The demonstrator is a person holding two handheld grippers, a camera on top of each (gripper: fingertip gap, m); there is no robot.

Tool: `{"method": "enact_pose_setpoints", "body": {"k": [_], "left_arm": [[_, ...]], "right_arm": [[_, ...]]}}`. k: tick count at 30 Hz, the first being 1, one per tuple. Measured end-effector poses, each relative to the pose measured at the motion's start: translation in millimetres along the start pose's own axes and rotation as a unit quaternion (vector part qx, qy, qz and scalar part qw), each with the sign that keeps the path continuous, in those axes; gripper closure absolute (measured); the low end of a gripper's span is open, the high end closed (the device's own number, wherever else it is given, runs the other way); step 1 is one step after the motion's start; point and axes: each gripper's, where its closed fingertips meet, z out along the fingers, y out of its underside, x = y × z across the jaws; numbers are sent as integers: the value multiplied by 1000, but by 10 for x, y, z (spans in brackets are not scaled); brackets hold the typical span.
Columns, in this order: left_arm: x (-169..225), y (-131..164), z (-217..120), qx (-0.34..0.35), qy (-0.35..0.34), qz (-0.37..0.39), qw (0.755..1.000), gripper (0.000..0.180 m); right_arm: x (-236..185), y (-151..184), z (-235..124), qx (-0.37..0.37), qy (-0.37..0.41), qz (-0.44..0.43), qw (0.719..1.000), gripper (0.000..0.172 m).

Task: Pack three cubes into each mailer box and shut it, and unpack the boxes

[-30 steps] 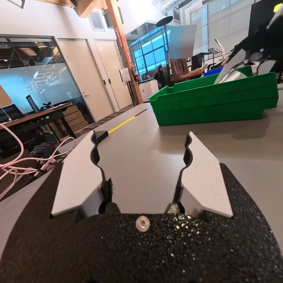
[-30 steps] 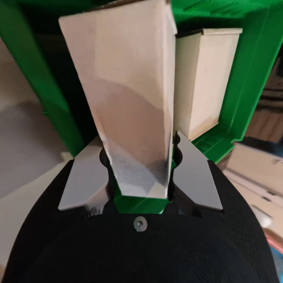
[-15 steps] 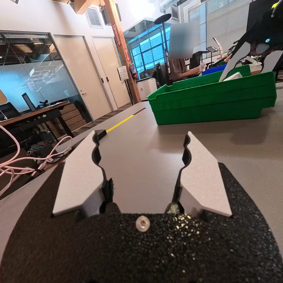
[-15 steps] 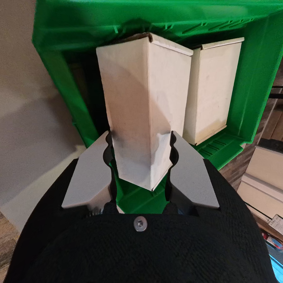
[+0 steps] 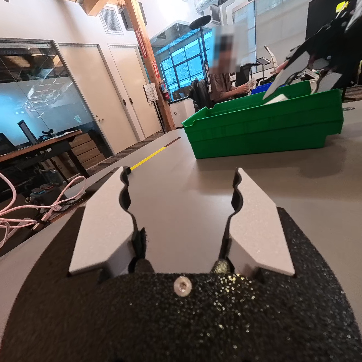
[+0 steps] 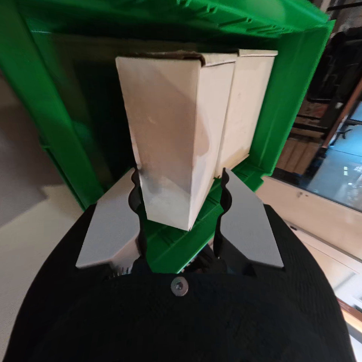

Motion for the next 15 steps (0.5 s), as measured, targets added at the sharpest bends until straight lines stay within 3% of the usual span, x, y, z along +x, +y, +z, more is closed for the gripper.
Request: {"method": "enact_pose_setpoints", "body": {"k": [6,15], "left_arm": [[4,6,3,-2,2,1,1000,76],[20,17,11,-6,3,7,1000,77]], "right_arm": [[83,-2,-20,7,50,-19,999,84],[54,-3,-27,9,47,-20,999,91]]}}
